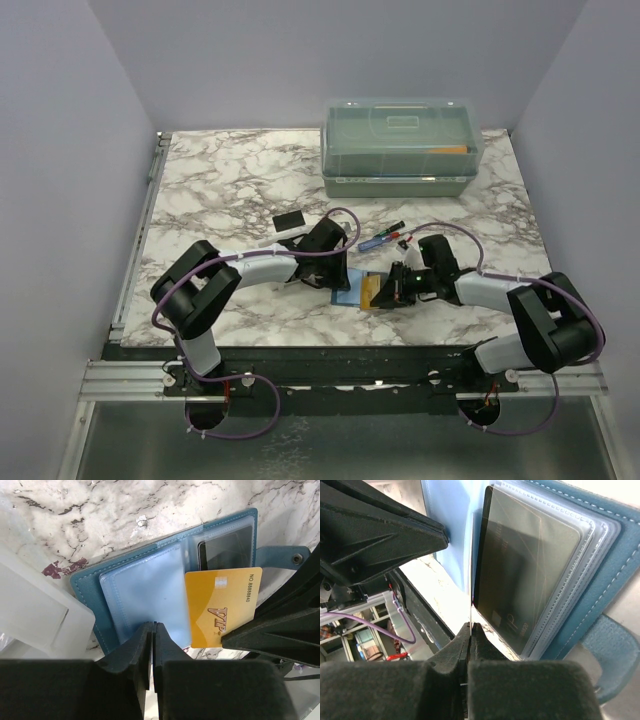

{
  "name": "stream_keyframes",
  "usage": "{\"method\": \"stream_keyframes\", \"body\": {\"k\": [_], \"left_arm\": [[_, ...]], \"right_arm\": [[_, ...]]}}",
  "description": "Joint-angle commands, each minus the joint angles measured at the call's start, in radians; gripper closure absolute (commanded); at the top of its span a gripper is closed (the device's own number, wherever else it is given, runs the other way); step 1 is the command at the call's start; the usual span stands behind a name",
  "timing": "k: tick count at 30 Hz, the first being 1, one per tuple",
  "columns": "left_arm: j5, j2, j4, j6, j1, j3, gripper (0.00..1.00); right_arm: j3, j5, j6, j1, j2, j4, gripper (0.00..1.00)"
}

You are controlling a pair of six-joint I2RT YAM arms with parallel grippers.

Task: Put the credit cards into the card holder
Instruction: Insert the credit card into the card holder.

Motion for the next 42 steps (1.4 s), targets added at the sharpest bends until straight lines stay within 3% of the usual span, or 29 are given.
{"method": "stream_keyframes", "body": {"k": [1,9,28,35,42], "left_arm": [[-0.087,-0.02,-0.068,0.032,0.0,-0.028,0.85],[-0.128,-0.039,-0.096,0.041,0.0,-0.033,0.81],[-0.158,-0.051,-0.127,0.051,-0.003,-0.04,0.77],[-0.168,-0.068,-0.128,0.057,-0.004,-0.053,0.71],[-0.182,-0.019,-0.128,0.071,-0.007,-0.074,0.83]], "right_arm": [[0.015,-0.045,-0.068,-0.007,0.032,0.04,1.0],[0.037,-0.089,-0.133,-0.023,0.056,0.002,1.0],[0.023,-0.13,-0.035,-0.034,0.114,-0.029,1.0],[0.067,-0.172,-0.054,-0.034,0.195,0.0,1.0],[0.105,-0.174,-0.056,-0.044,0.238,0.02,1.0]]}}
